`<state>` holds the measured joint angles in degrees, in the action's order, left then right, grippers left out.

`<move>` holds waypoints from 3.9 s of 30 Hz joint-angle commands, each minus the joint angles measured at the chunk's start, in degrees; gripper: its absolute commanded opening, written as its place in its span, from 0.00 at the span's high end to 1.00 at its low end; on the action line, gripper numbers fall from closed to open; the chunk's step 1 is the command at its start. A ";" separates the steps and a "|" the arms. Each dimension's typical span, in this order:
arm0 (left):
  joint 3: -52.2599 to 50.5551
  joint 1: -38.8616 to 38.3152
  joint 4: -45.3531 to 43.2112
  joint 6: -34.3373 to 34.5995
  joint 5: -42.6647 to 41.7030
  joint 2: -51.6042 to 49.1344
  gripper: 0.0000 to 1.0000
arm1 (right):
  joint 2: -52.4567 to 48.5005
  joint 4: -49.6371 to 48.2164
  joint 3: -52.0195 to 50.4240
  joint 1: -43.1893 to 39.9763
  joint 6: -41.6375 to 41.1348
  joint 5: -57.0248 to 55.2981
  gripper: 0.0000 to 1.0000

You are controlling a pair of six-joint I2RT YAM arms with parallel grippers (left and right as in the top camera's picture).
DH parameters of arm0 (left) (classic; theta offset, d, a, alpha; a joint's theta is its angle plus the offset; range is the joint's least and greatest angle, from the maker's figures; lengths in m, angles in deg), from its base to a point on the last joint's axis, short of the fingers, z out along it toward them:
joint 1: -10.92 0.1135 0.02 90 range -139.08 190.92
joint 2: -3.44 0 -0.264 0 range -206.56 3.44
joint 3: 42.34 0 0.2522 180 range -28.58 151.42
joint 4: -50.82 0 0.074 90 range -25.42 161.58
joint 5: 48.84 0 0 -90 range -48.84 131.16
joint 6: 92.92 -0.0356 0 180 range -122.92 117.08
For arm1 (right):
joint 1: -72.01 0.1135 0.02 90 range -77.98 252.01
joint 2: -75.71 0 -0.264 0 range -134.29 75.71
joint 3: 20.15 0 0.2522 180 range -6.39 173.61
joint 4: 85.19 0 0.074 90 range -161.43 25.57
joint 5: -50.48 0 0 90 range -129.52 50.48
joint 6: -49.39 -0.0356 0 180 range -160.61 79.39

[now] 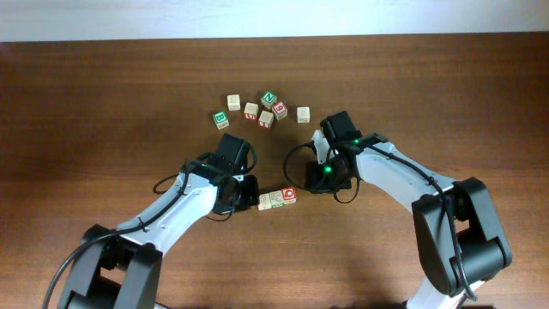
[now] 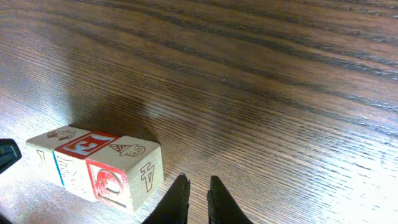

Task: Rotate 3 blocks

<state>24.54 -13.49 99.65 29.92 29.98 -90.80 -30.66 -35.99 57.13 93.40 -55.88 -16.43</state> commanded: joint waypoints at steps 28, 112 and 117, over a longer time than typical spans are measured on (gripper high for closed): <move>-0.48 0.00 -1.18 1.03 0.94 -0.70 1.00 | -0.85 1.64 -0.26 5.25 -12.94 1.99 0.92; 0.55 1.42 -4.66 -6.64 -6.86 -4.33 1.00 | -2.97 0.28 0.09 -0.02 -0.09 10.56 0.96; 0.55 1.42 -4.66 -6.62 -6.86 -4.33 1.00 | -2.97 0.35 0.11 0.09 0.04 13.68 0.96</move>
<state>24.57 -12.15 95.13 24.29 23.93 -94.73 -33.17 -35.55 57.13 93.21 -56.64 -5.32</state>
